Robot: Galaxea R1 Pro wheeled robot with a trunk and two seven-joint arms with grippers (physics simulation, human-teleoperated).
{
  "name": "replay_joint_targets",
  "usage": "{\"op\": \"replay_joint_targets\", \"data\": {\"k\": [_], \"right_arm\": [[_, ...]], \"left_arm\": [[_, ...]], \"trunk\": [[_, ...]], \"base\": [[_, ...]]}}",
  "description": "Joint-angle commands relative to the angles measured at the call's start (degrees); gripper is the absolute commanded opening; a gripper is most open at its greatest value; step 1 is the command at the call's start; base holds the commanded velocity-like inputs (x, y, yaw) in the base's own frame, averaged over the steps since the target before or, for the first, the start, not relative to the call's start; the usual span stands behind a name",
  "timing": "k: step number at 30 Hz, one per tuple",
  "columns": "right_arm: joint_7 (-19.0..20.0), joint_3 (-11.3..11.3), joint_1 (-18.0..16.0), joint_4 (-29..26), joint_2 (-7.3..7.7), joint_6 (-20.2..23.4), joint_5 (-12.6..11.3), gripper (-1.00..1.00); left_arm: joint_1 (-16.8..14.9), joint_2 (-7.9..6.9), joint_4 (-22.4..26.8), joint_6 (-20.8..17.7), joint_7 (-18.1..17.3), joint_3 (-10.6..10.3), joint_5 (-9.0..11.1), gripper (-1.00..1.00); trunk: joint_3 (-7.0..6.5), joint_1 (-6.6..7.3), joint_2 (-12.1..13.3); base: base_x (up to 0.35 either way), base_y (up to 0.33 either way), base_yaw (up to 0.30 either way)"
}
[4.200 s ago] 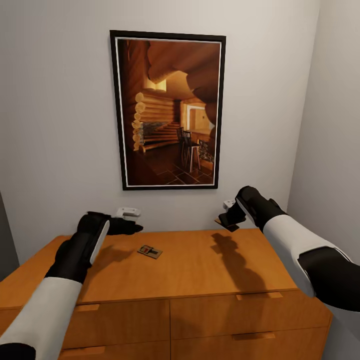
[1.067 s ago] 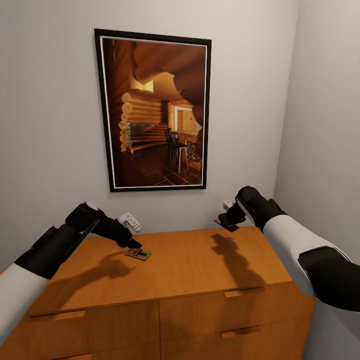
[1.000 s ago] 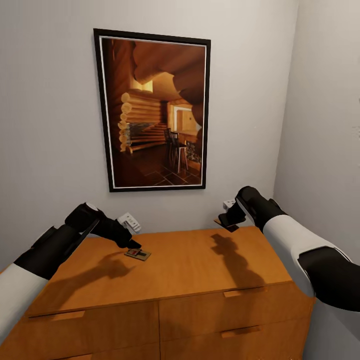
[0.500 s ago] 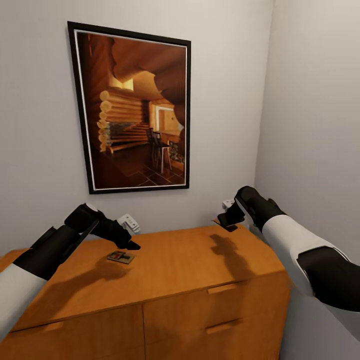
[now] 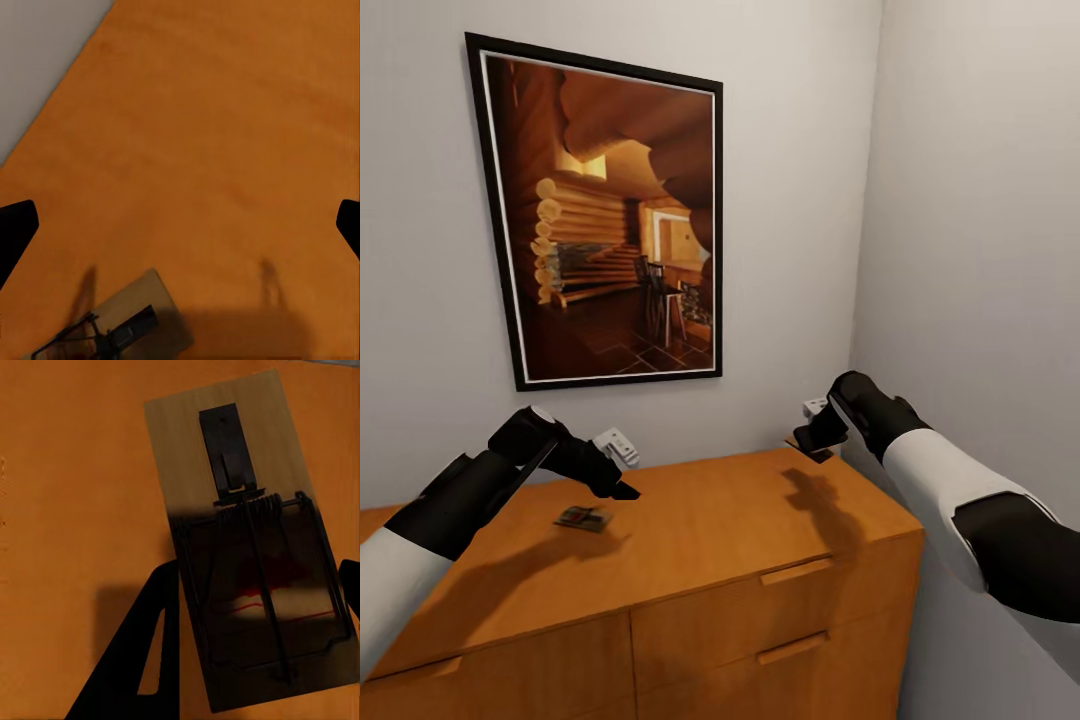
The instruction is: Take the four mousetraps from the cabinet in the bathroom and place them on the bathroom floor. Make sure all four end up on the same floor surface, and ensure that at least two of them are either under or directly next to the same bathroom sink.
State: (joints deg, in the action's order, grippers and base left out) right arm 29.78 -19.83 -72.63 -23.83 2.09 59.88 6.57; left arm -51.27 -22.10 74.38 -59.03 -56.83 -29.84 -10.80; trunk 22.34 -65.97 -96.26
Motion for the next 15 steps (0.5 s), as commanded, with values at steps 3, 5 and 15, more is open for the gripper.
{"op": "replay_joint_targets", "data": {"k": [3,5,15], "right_arm": [[0.6,-0.2,-0.1,-0.1,0.02,0.1,0.6,-1.0],[0.6,-0.2,-0.1,-0.1,0.02,0.1,0.6,-1.0],[0.6,-0.2,-0.1,-0.1,0.16,0.1,0.8,-1.0]], "left_arm": [[-0.1,-0.04,0.1,-0.2,-0.6,0.0,-0.6,1.0],[-0.1,-0.02,0.1,-0.2,-0.6,0.0,-0.6,1.0],[-0.1,-0.8,0.1,-0.3,-0.6,0.0,-0.5,1.0]], "trunk": [[0.08,0.0,0.0],[0.08,0.0,0.0],[0.08,0.0,0.0]], "base": [[0.0,0.185,-0.008],[0.0,0.258,-0.004],[-0.003,0.057,0.0]]}}
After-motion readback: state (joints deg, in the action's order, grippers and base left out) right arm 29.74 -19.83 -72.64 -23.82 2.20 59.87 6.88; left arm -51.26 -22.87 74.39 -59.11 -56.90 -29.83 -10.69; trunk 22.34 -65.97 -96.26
